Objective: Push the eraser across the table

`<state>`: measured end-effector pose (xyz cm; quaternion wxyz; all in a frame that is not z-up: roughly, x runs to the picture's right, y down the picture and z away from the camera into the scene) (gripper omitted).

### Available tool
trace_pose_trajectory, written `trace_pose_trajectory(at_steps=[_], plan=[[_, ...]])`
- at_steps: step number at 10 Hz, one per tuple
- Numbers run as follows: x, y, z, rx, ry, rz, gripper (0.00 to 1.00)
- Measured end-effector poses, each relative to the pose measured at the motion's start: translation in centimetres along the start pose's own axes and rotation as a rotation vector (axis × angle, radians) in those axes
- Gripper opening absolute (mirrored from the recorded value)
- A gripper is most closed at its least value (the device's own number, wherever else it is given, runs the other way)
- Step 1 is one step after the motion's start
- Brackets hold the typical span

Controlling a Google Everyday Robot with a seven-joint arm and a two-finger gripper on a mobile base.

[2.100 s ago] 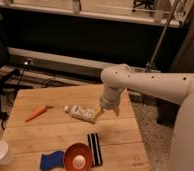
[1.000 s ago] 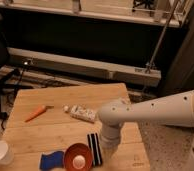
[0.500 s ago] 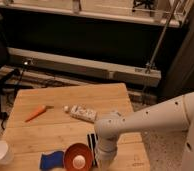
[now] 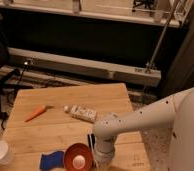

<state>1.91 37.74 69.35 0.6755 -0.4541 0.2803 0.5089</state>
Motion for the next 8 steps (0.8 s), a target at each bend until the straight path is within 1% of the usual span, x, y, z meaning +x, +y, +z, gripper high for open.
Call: trace_pose_trajectory(at_steps=[1,2,3,4,5,6,7,8], plan=[[-0.7,0.0,0.2,0.004,-0.002,0.001,0.0],[-1.9,-0.5,-0.1,0.023,-0.024,0.012,0.0],[-3.2,-1.2,-0.8,0.056,-0.062,0.022,0.0],[-4.2,-1.9,-1.5,0.088,-0.091,0.032,0.0],[-5.8,-3.1,-2.7,0.139,-0.147,0.043,0.0],[-6.7,-3.5,-3.3,0.159,-0.178,0.05,0.0],[-7.9,-3.7,-3.9,0.171,-0.218,0.057,0.0],[-8.8,-3.3,-4.2,0.156,-0.245,0.065,0.0]])
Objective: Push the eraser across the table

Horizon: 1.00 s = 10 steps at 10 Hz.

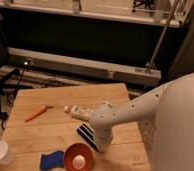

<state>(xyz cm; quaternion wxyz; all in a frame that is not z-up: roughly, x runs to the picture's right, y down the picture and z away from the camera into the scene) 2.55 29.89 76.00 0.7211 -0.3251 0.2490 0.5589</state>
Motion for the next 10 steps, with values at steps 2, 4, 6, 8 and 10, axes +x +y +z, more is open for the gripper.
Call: trace_pose_trajectory(at_steps=[2,4,6,8,10], plan=[[-1.5,2.2,0.4,-0.071,-0.033,0.011,0.0],[-2.6,4.1,1.1,-0.121,-0.052,0.003,0.0],[-3.6,4.9,1.3,-0.145,-0.073,0.001,0.0],[-5.6,3.0,0.4,-0.096,-0.124,0.012,0.0],[-8.4,-0.4,-1.9,0.0,-0.181,0.052,0.0]])
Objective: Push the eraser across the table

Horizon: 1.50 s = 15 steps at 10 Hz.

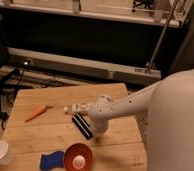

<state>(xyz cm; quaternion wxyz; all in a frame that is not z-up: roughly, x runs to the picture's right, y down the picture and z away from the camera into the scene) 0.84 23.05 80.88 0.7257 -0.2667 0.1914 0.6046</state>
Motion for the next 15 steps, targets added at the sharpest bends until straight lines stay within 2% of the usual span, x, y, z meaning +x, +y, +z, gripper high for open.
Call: trace_pose_trajectory(at_steps=[1,3,5,8,11,15], plan=[[-1.1,-0.5,-0.3,0.033,-0.011,0.005,0.0],[-1.9,-0.4,0.1,0.054,-0.005,0.01,0.0],[-1.7,0.6,0.9,0.028,0.023,0.026,0.0],[-1.3,2.5,0.9,-0.036,0.056,0.06,0.0],[-2.6,3.3,0.3,-0.06,0.039,0.067,0.0],[-4.8,5.4,1.6,-0.071,0.008,-0.017,0.0]])
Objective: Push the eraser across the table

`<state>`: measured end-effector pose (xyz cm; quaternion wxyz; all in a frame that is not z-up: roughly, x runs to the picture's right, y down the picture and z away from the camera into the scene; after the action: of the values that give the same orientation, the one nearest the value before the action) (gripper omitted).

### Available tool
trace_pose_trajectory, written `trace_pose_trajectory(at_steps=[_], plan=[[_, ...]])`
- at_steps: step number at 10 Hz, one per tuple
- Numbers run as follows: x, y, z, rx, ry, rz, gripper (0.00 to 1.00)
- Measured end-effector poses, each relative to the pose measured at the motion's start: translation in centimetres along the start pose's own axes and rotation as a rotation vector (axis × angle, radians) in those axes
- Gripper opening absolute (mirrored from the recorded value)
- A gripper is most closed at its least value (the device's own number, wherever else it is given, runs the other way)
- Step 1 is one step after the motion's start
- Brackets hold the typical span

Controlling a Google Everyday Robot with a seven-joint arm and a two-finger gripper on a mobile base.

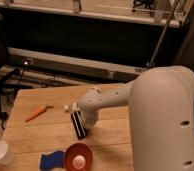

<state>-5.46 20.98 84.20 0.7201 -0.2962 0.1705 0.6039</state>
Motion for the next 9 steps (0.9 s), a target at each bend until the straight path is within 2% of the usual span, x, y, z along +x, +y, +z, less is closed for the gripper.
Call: trace_pose_trajectory(at_steps=[5,9], plan=[[-2.5,5.0,1.0,-0.027,-0.047,-0.156,0.0],[-2.6,10.2,1.7,-0.047,-0.026,-0.252,0.0]])
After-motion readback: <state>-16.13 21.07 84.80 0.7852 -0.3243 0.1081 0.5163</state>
